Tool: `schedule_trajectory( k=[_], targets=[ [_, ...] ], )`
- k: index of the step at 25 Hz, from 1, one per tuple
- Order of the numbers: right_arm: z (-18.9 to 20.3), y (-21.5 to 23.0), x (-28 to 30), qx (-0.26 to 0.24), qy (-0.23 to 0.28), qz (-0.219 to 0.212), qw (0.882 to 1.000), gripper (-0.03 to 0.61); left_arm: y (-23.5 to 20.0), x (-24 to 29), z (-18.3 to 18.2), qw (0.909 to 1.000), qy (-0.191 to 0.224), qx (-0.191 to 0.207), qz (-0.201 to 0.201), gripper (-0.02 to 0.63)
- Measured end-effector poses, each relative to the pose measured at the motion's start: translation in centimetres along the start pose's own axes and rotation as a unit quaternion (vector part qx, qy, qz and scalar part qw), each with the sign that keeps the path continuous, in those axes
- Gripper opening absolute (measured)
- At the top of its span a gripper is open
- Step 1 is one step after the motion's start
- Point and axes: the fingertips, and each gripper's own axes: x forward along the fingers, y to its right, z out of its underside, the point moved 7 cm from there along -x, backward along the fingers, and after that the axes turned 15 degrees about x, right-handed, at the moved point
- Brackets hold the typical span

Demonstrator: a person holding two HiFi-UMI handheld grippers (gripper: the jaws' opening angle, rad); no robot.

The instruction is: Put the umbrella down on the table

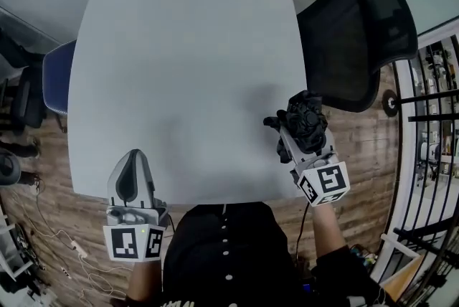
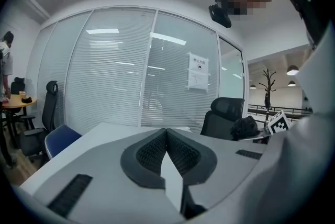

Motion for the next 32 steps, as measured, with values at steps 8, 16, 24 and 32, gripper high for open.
schedule_trajectory(
  k=[8, 16, 24, 32],
  targets=[
    [4.4, 1.5, 4.2, -0.006, -0.074, -0.006, 0.997, 0.259, 1.0, -0.8, 0.8, 0.9997, -0.024, 0.007, 0.006, 0.015],
    [5.2, 1.2, 9.1, -0.013, -0.136, -0.035, 0.990, 0.259, 1.3, -1.2, 2.0, 0.9986, -0.052, 0.001, -0.007, 0.015],
    [7.1, -0.8, 13.6, -0.055, -0.244, -0.082, 0.965, 0.262, 1.5, -1.7, 2.6, 0.9977, -0.064, -0.004, -0.022, 0.015],
    [9.5, -2.6, 17.1, -0.100, -0.283, -0.084, 0.950, 0.267, 1.6, -2.5, 3.4, 0.9962, -0.078, -0.012, -0.037, 0.015]
  ],
)
